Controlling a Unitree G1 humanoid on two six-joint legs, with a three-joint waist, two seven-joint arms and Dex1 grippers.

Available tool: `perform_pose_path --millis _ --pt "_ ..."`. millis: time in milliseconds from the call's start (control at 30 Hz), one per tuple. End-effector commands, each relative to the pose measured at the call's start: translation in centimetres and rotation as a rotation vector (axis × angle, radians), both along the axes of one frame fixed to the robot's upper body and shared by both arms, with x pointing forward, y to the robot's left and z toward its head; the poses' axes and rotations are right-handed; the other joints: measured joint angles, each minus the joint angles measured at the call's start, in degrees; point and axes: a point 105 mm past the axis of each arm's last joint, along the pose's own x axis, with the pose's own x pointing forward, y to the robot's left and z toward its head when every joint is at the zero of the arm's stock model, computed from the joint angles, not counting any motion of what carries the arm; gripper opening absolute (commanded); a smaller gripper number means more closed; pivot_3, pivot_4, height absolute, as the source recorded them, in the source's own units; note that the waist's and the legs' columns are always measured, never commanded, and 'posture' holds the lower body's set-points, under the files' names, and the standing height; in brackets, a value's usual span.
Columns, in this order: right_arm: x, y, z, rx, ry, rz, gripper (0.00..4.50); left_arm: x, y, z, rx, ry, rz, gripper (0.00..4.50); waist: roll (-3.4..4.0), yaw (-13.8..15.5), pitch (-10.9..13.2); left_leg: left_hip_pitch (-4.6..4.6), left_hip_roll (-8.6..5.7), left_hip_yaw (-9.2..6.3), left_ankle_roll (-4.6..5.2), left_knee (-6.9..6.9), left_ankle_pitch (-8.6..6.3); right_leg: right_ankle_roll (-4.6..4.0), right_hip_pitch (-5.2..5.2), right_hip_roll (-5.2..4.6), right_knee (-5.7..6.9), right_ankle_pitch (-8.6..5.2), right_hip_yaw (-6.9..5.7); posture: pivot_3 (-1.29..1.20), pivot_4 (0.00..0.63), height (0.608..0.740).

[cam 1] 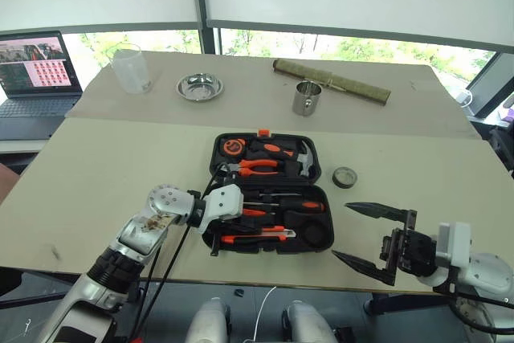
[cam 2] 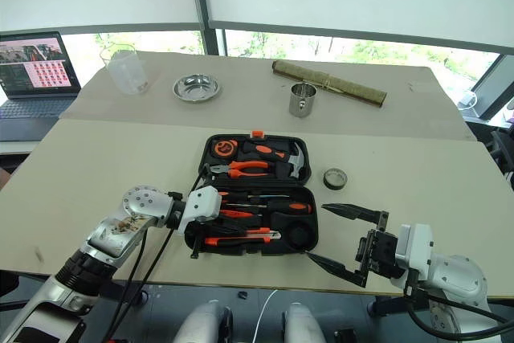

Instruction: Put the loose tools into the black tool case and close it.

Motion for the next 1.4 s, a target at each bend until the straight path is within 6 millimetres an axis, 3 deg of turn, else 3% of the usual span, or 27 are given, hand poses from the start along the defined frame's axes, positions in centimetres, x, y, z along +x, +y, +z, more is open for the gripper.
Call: perform_pose_path --millis 33,233,367,467,700,833,1000,1067,1200,1400 --pt "0.3 -0.3 1.0 -0.018 -0.061 -0.029 4.50 -0.7 0.6 -3.9 0.064 0.084 0.050 0.10 0.19 0.09 -0.20 0.05 -0.06 0.01 0.01 0.00 0.00 0.03 0.06 -0.07 0.00 -0.01 0.00 0.00 0.150 0.740" --pt "0.7 -1.0 0.9 -0.027 -0.065 -0.057 4.50 -0.2 1.3 -1.9 -0.065 -0.039 0.025 0.10 0.23 -0.07 -0.26 0.15 -0.11 0.04 0.03 0.02 0.00 0.07 0.12 -0.16 0.00 -0.06 0.07 0.00 0.150 0.740" --pt "0.7 -1.0 0.8 -0.018 -0.064 -0.057 4.50 -0.1 0.6 0.9 -0.240 0.008 0.051 0.10 0.26 -0.50 -0.25 0.09 -0.04 0.05 0.03 -0.01 0.00 0.04 -0.01 -0.10 0.04 -0.06 0.08 0.00 0.150 0.740" --pt "0.8 -0.9 0.8 -0.009 -0.065 -0.053 4.50 -0.6 0.7 1.6 -0.263 0.044 0.030 0.10 0.27 -0.66 -0.23 -0.04 -0.02 0.01 0.03 -0.01 0.00 0.04 -0.09 -0.05 0.04 -0.06 0.06 0.00 0.150 0.740" --pt "0.6 -0.8 0.3 -0.007 -0.043 -0.037 4.50 -2.2 1.5 -0.8 -0.106 0.106 -0.031 0.10 0.26 -0.90 -0.19 -0.08 -0.03 0.02 0.03 -0.02 -0.01 0.05 -0.13 -0.05 0.03 -0.07 0.06 0.00 0.150 0.740" --pt "0.5 -0.7 0.1 -0.008 -0.029 -0.031 4.50 -1.8 1.9 -3.3 0.030 0.181 0.078 0.10 0.28 -0.92 -0.20 -0.05 -0.03 0.01 0.04 -0.02 -0.01 0.05 -0.09 -0.06 0.01 -0.07 0.06 0.00 0.150 0.740" --pt "0.7 -0.7 0.0 -0.011 -0.012 -0.028 4.50 -2.1 1.9 -3.7 0.063 0.253 0.135 0.10 0.28 -0.77 -0.21 0.04 -0.03 0.00 0.04 -0.02 -0.01 0.22 0.00 -0.08 0.00 -0.17 0.06 0.00 0.150 0.740" --pt "1.0 -0.9 0.1 -0.014 -0.003 -0.042 4.50 -2.1 2.0 -2.8 -0.003 0.269 0.155 0.10 0.28 -0.82 -0.21 0.07 -0.02 0.00 0.04 -0.02 -0.01 0.21 0.01 -0.08 0.00 -0.17 0.07 0.00 0.150 0.740" --pt "1.7 -2.7 0.3 0.002 0.007 -0.166 4.50 -1.2 2.2 3.0 -0.361 0.048 0.140 1.21 0.29 -1.23 -0.18 0.08 0.04 -0.12 0.04 -0.12 -0.02 0.05 -0.08 -0.08 0.01 -0.14 0.12 0.00 0.150 0.740" --pt "1.3 -7.3 -1.3 -0.051 0.044 -0.391 4.50 -1.4 7.2 9.1 -0.607 -0.120 0.248 3.40 0.20 -1.11 -0.11 -0.28 0.11 -0.17 0.05 -0.15 -0.02 -0.03 -0.38 -0.09 -0.01 -0.09 0.04 0.00 0.150 0.740"
